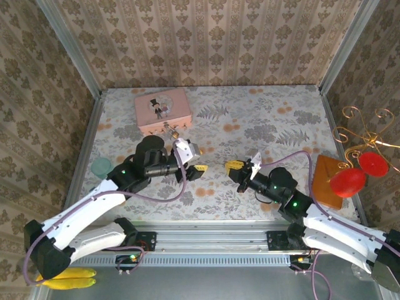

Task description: Unlock the padlock with the key

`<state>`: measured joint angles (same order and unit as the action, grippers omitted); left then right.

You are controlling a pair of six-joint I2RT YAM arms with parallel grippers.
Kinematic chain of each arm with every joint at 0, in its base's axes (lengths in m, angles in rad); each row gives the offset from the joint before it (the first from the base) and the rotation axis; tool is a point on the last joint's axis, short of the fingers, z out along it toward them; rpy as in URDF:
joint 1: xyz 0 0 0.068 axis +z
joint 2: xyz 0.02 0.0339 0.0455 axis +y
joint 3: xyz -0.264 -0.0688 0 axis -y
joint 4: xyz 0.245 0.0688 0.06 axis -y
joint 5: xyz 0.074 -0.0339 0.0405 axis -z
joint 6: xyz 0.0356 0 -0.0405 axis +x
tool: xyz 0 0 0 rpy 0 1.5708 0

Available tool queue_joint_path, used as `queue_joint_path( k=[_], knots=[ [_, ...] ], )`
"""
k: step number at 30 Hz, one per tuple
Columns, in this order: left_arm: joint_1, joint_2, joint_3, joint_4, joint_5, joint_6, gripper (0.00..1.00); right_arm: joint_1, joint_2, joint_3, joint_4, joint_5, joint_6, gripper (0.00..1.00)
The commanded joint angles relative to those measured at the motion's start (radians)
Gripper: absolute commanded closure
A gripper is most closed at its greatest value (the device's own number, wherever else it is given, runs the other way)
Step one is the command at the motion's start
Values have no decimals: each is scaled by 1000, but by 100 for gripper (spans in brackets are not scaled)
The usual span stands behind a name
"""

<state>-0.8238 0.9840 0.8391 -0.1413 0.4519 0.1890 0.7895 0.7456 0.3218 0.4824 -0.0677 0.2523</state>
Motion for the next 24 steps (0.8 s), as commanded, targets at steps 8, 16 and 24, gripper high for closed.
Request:
queue_joint_path(
  k=[8, 16, 24],
  knots=[
    [3, 49, -36, 222, 136, -179, 42, 53, 81, -26, 297, 67, 63, 100],
    [3, 101, -10, 265, 221, -262, 48, 65, 55, -30, 301, 60, 52, 100],
    [3, 130, 18, 284, 267, -289, 63, 72, 43, -31, 315, 68, 40, 100]
  ],
)
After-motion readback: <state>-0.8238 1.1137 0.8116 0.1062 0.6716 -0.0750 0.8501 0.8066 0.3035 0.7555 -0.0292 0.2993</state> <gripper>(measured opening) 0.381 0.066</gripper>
